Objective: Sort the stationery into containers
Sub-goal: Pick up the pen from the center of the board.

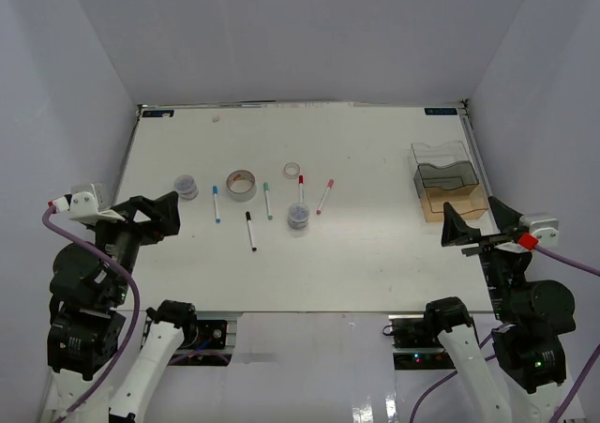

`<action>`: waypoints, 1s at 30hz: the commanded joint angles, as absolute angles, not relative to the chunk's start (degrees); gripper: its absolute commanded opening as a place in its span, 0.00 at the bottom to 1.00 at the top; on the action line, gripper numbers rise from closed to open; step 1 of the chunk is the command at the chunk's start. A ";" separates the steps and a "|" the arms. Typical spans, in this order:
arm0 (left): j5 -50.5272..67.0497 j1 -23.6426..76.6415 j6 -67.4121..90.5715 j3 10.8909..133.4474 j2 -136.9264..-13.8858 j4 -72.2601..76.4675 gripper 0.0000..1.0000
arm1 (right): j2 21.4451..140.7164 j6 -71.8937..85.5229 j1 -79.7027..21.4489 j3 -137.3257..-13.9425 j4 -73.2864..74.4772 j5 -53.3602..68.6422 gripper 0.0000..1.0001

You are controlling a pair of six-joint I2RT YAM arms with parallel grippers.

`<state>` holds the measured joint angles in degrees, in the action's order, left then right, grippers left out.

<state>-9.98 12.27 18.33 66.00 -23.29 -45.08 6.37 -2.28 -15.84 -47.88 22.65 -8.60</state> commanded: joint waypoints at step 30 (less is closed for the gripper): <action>-5.98 12.57 19.69 53.96 -42.79 -23.74 0.98 | 71.77 21.09 -22.05 -61.69 34.37 -2.98 0.93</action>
<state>-7.20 12.49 19.00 54.15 -38.85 -29.76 67.53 17.74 -19.46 -57.93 37.15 -0.89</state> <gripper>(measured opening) 0.977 0.927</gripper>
